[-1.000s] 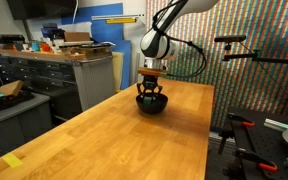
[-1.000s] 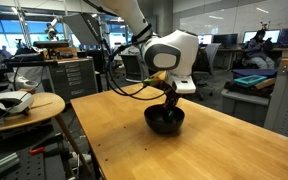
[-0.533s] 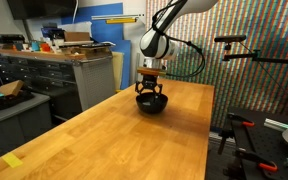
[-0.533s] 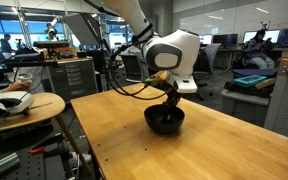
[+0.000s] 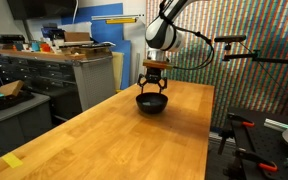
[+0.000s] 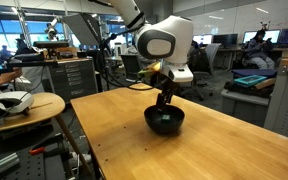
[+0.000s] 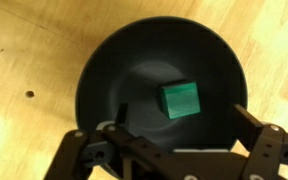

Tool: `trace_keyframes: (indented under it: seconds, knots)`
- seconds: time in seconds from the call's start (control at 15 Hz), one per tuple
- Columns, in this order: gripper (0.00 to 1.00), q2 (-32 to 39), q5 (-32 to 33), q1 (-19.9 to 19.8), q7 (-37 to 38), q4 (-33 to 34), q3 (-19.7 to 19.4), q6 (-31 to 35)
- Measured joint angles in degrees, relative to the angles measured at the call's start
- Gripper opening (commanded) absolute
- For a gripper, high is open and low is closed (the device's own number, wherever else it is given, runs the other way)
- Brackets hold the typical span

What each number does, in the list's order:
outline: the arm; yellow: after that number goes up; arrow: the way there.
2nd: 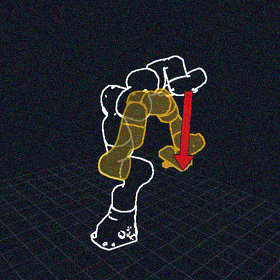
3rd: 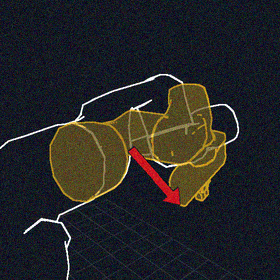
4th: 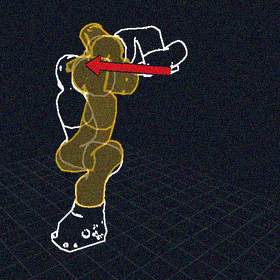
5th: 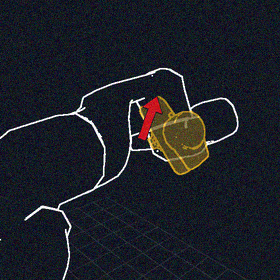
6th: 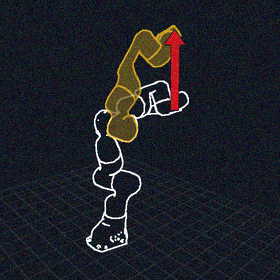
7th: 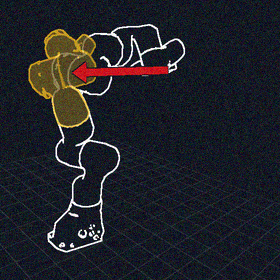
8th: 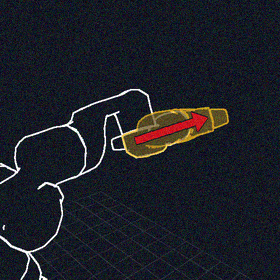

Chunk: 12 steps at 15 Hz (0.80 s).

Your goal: Put the green cube inside the black bowl

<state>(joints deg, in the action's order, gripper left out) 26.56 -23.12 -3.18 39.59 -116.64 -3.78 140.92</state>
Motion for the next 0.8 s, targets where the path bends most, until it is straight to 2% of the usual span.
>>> trace_keyframes:
  seconds: [0.53, 0.8]
  knots:
    - [1.00, -14.72, 20.56, 4.37, -0.10, -12.26, -1.92, -4.63]
    - [1.00, -21.27, 23.96, 4.47, -4.53, -15.83, -1.33, -8.23]
